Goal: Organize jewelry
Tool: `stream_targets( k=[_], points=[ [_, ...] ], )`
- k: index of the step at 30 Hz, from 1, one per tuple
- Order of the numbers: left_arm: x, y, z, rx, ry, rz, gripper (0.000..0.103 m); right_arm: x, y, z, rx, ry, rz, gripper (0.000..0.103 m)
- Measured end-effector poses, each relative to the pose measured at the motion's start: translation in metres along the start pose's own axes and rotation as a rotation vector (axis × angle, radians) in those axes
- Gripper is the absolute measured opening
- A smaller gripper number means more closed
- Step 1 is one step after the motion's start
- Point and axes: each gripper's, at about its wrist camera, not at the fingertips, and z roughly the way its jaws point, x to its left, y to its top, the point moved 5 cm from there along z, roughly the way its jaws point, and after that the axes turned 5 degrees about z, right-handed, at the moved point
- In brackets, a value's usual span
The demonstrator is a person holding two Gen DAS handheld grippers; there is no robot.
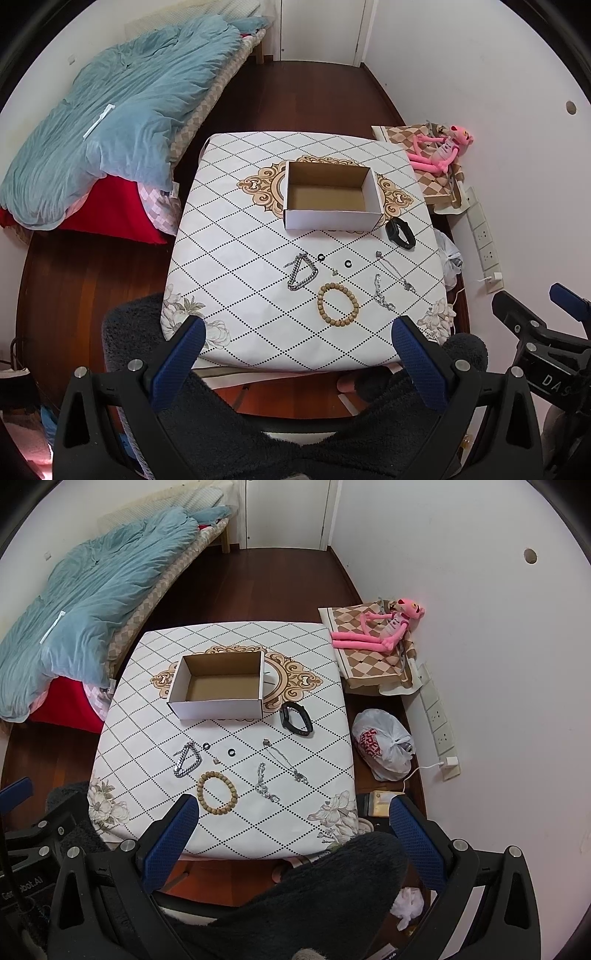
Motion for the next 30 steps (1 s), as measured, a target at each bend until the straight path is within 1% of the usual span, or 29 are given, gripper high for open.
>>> stream_targets(
  k=[16,20,22,24,26,27,29,30],
  points=[
    [-0.001,0.004,-0.009,-0.012,-0.007,0.004,0.103,0.001,0.003,-0.009,-0.017,0.001,-0.002,0.103],
    [-0.001,0.003,-0.009,-0.014,-0.006,0.004,0.103,-0.001,0.004,-0.008,-0.018,0.011,0.012,0.103],
    [0.0,0.004,-0.007,-0.019,0.005,0.002,0.103,-0.002,0.004,-0.003,-0.021,0.014,0.022,0.103],
    [0.002,0.006,0.0,-0.025,0.027,0.001,0.103,-0.002,0.005,0.006,-0.02,0.015,0.032,0.103],
    [0.006,0.01,0.015,0.006,0.049,0.003,0.103,-0.001,0.004,0.023,-0.009,0.019,0.039,0.103],
    [0.007,0.013,0.021,0.002,0.054,0.0,0.103,0.0,0.004,0.032,-0.003,0.022,0.038,0.103],
    [0.01,0.017,0.036,0.008,0.102,0.007,0.103,0.003,0.001,0.06,0.027,0.011,0.032,0.103],
    [0.012,0.019,0.044,0.008,0.115,0.013,0.103,0.005,-0.001,0.074,0.047,0.01,0.032,0.103]
  ],
)
